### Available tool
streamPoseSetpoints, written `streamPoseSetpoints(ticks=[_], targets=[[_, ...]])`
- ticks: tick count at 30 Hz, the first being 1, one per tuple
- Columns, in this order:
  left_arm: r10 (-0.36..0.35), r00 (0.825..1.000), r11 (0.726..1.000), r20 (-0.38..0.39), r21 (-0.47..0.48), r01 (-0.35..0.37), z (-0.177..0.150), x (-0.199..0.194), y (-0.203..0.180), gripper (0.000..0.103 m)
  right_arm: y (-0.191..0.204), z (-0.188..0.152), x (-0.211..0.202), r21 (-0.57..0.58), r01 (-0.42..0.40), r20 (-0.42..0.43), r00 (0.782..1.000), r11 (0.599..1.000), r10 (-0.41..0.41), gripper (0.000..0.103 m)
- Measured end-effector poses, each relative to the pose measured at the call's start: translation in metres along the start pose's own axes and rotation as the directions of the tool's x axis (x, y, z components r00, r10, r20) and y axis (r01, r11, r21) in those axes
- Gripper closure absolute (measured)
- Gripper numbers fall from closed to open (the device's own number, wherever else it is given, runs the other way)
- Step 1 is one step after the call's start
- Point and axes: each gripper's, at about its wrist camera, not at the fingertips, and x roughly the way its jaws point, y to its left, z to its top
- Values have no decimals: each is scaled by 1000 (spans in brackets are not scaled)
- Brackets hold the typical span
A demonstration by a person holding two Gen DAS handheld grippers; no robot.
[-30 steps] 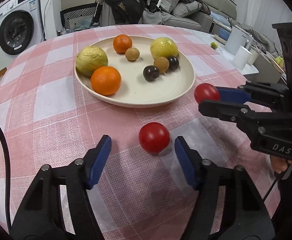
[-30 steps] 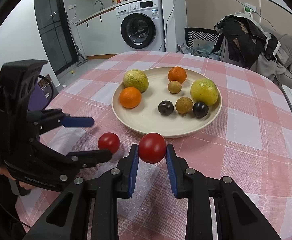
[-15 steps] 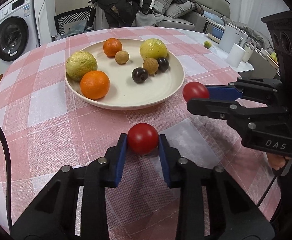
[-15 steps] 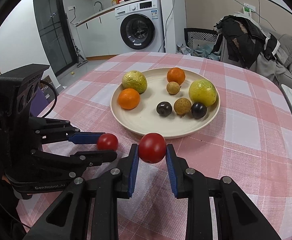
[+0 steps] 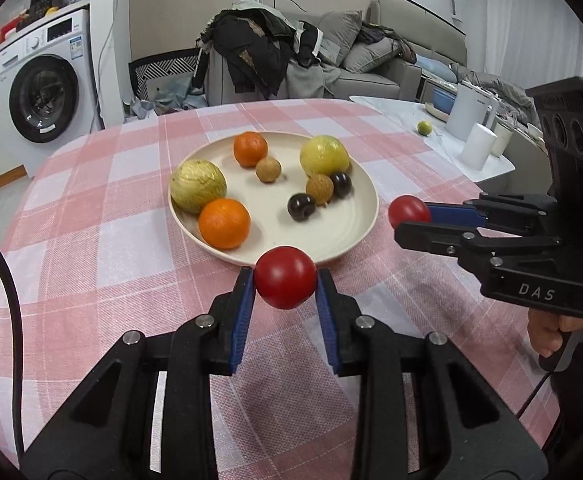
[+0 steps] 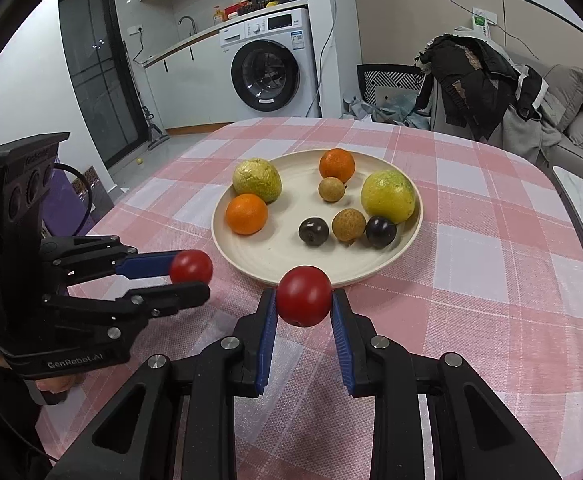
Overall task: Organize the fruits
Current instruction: 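Carry both tomatoes onto the cream plate and open both tools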
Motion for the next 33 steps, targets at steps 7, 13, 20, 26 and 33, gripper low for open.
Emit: streamPoseSetpoints(ticks=[7, 13, 20, 26, 33], targets=[[9, 999, 1000, 39, -21, -8, 10, -12, 6, 75, -9, 5, -13, 38, 1, 56, 998, 999, -3, 75], [16, 998, 999, 67, -39, -13, 22, -16, 10, 75, -16, 13, -21, 48, 25, 78, 997, 999, -28, 75], [25, 996, 999, 82, -45, -21, 37, -10, 12, 75, -21, 24, -26, 34, 45, 94, 994, 998, -48, 75], [28, 995, 998, 99, -50, -23, 52, -3, 12, 75, -16, 35, -22, 10, 41, 101, 994, 999, -42, 75], [31, 994, 998, 102, -50, -26, 64, 11, 12, 75, -12, 51, -12, -1, 22, 115, 993, 1000, -21, 75]])
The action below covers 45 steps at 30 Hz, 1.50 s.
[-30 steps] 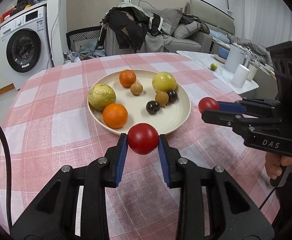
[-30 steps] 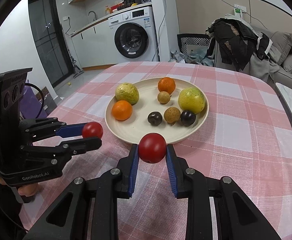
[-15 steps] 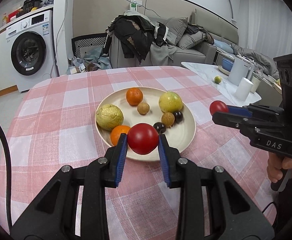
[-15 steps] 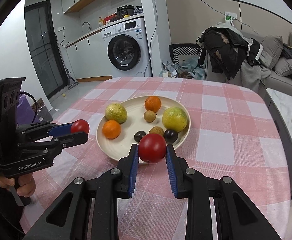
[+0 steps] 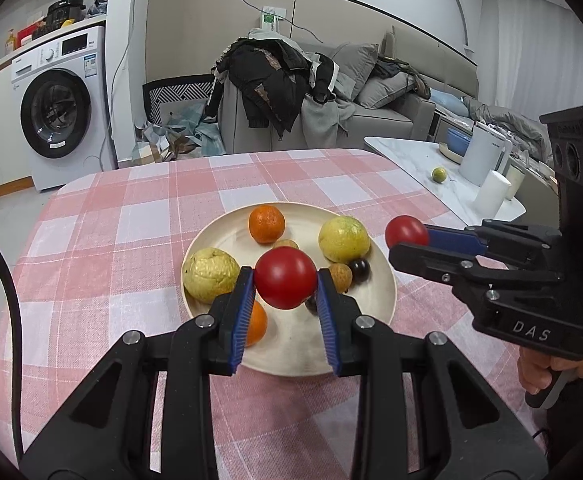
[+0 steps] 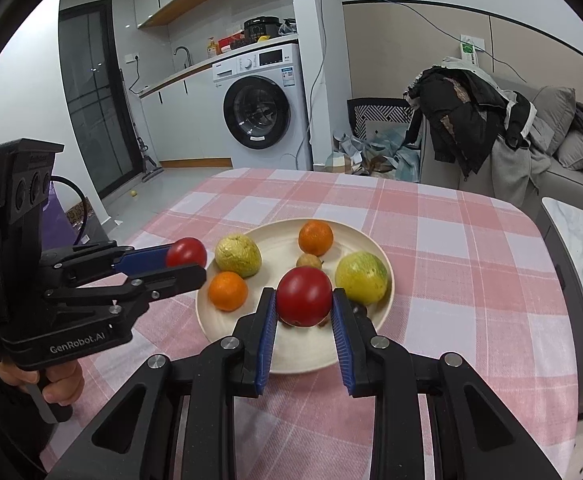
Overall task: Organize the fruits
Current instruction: 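Carry both tomatoes onto the cream plate and open both tools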
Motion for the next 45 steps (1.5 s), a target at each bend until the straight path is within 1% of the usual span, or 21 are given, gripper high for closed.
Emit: streamPoseSetpoints(ticks=[9, 18, 32, 38, 43, 45], targets=[[27, 999, 1000, -27, 6, -27, 5, 33, 2, 75, -5, 11, 26, 18, -3, -25, 1000, 1000, 4, 75], [56, 997, 998, -50, 22, -55, 0, 56, 4, 75, -11, 8, 51, 28, 2, -64, 998, 1000, 0, 75], [69, 996, 997, -62, 35, -67, -6, 64, 4, 75, -17, 4, 65, 40, 22, -100, 995, 999, -18, 75], [69, 995, 997, -65, 33, -67, -7, 65, 5, 75, -14, 3, 65, 22, 43, -90, 995, 999, -41, 75], [69, 995, 997, -66, 32, -67, -8, 65, 5, 75, -15, 5, 59, 25, 71, -66, 995, 997, -70, 72], [70, 995, 997, -65, 33, -68, -7, 64, 5, 75, -16, 5, 57, 23, 75, -62, 995, 997, -74, 66]])
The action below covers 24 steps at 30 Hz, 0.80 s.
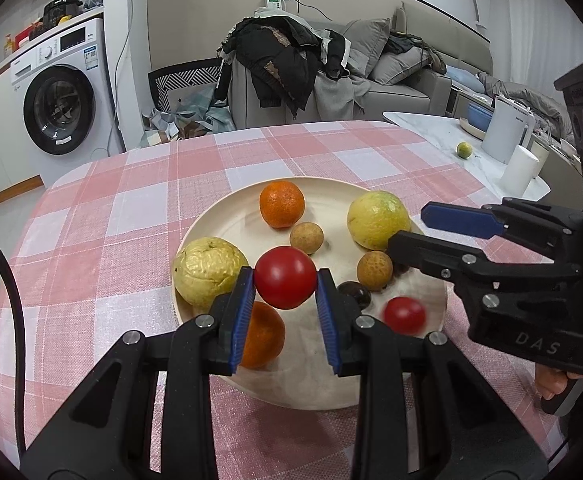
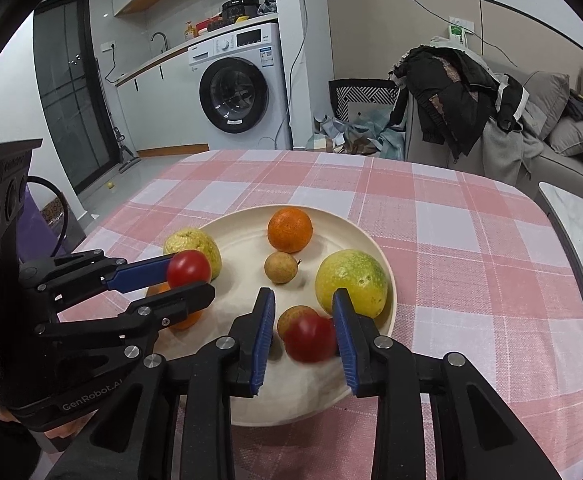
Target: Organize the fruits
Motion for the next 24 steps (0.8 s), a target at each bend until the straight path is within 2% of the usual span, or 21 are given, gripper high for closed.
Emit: streamPoseSetpoints(ticks=[3, 7, 11, 15, 17, 19, 23, 24], targets=[[1, 1000, 1000, 1, 2, -1, -1, 0, 1, 75, -1, -1, -5, -11, 18, 15, 1000, 1000, -18, 57], [3, 1000, 1000, 15, 7, -3, 0, -2, 1, 75, -5, -3, -10, -4, 21, 22, 1000, 1000, -21, 52], [0, 999, 1000, 33, 3, 0, 1, -11, 3, 75, -8, -6, -14, 3, 31, 39, 999, 1000, -31, 34], [-5, 999, 1000, 45, -8, 5, 1, -22, 5, 73, -12, -8, -19, 20, 31, 45, 998, 999, -32, 29], [-1, 999, 1000, 51, -16, 2, -1, -30, 7, 63, -13, -10, -23, 22, 35, 53, 998, 999, -36, 25], [8, 997, 1000, 72, -24, -6, -3, -38, 10, 47, -15, -12, -27, 28, 35, 62, 997, 999, -37, 20], [28, 993, 999, 114, -25, -25, -8, -60, 12, 30, -17, -16, -37, 38, 25, 86, 996, 999, -28, 4], [28, 991, 999, 129, -20, -26, -10, -66, 12, 23, -18, -17, -40, 41, 18, 100, 995, 999, -22, 2]])
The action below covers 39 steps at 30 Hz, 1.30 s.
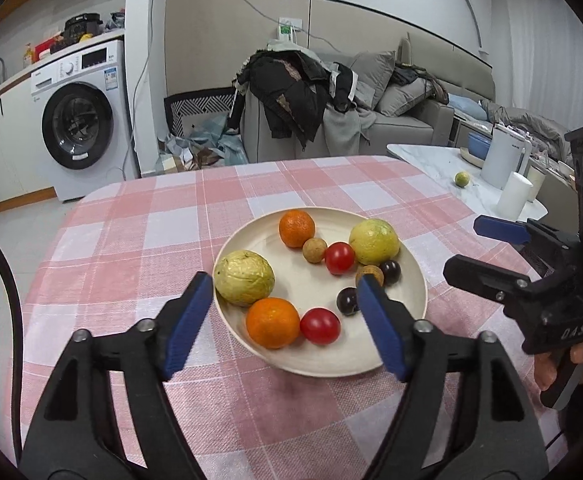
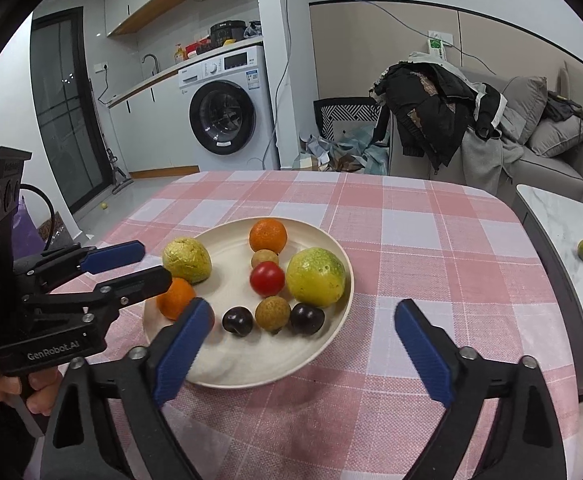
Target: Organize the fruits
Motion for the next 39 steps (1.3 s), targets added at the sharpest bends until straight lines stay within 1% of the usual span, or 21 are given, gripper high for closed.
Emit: streamPoseSetpoints(ticks=[1, 3, 5, 6, 9, 13, 16, 18, 28, 33, 39], targets=[[2, 1000, 1000, 13, 2, -2, -1, -6, 0, 18, -1, -1, -4, 4, -12, 12, 1000, 1000, 12, 1], [6, 999, 1000, 45, 1, -6, -3, -20, 1, 15, -2, -2, -11, 15, -35, 34, 999, 999, 34, 0], [10, 998, 1000, 58, 0, -10, -5, -31, 0, 8, 0, -3, -17, 13, -51, 51, 997, 999, 51, 0], [13, 998, 1000, 69, -2, -13, -6, -38, 0, 0, 1, -4, -19, 10, -62, 63, 996, 998, 61, 0], [19, 994, 1000, 108, 10, -20, -10, -53, -1, 1, 6, -7, -27, -8, -90, 81, 993, 996, 90, 0], [29, 993, 1000, 117, 3, -30, -18, -67, -1, 1, 13, -15, -38, -31, -102, 107, 989, 994, 105, 0], [24, 991, 1000, 130, -8, -23, -25, -74, 0, 1, 15, -20, -44, -37, -104, 112, 988, 994, 108, 0], [33, 990, 999, 136, -15, -31, -30, -76, 1, 1, 17, -24, -47, -48, -101, 117, 987, 994, 106, 0], [63, 985, 998, 162, -42, -57, -47, -73, 3, 1, 18, -39, -55, -68, -91, 166, 981, 994, 101, 0], [84, 984, 996, 156, -27, -81, -49, -66, 1, 1, 21, -43, -57, -89, -84, 182, 978, 993, 99, 0], [81, 983, 997, 166, -8, -80, -51, -66, -3, 1, 20, -43, -60, -88, -83, 204, 974, 993, 99, 0]])
